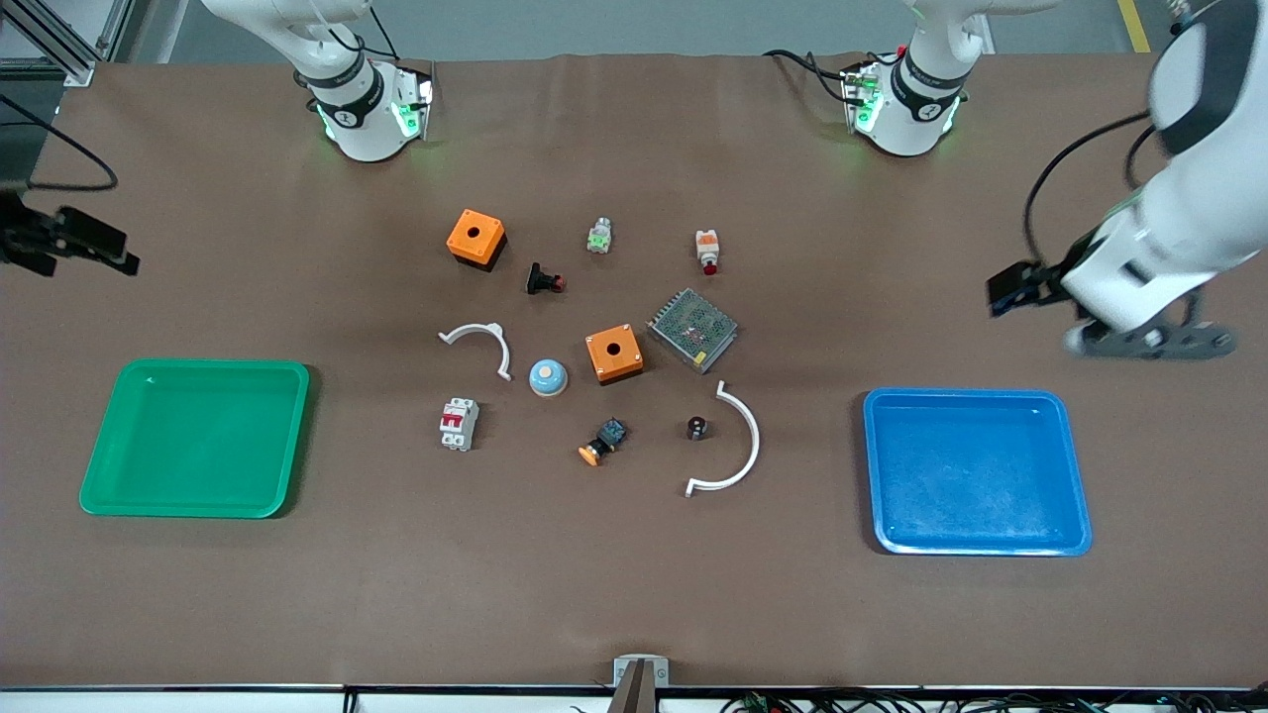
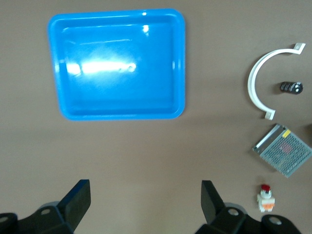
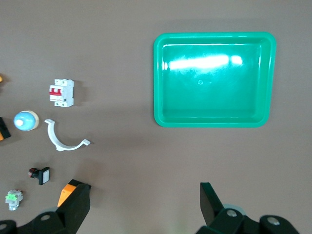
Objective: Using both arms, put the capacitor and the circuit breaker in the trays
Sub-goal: 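Move the right gripper toward the breaker while the left gripper reaches the capacitor, then lower the right gripper onto the breaker while the left gripper descends on the capacitor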
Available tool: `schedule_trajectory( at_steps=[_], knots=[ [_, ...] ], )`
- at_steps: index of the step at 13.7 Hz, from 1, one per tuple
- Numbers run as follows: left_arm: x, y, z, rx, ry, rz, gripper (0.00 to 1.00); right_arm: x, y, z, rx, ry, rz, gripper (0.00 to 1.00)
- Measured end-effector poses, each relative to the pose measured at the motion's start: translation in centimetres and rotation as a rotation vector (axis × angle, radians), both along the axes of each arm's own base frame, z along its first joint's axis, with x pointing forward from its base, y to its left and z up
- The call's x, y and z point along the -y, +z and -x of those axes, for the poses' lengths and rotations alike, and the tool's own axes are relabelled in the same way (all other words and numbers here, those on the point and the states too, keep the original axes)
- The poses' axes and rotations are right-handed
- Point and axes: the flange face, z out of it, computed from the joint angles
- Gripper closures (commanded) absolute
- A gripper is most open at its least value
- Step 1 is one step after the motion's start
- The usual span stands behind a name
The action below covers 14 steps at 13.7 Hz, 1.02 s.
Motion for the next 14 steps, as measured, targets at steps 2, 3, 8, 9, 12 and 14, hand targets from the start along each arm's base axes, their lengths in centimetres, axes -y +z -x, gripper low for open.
schedule_trajectory(
  at_steps=[2,3,8,9,12,14],
  knots=[
    [3.9,-3.9,-1.6,0.013,0.012,0.011,0.00,0.1,-4.4,-2.5,-0.041,-0.001,0.005,0.00],
    [6.8,-6.0,-2.1,0.020,0.023,0.017,0.00,0.0,-6.3,-3.6,-0.047,0.001,0.008,0.00],
    [19.0,-17.5,-3.7,0.093,0.070,0.083,0.01,-7.8,-10.9,-5.9,-0.008,-0.030,-0.027,0.00],
    [20.5,-19.4,-3.8,0.107,0.085,0.097,0.02,-10.6,-12.4,-5.7,-0.003,-0.038,-0.045,0.00],
    [24.5,-23.7,-3.6,0.141,0.096,0.136,0.09,-17.5,-18.9,-4.5,0.023,-0.024,-0.071,0.00],
    [27.1,-26.2,-3.0,0.152,0.105,0.154,0.14,-20.3,-22.8,-3.9,0.014,-0.042,-0.058,0.00]
  ],
)
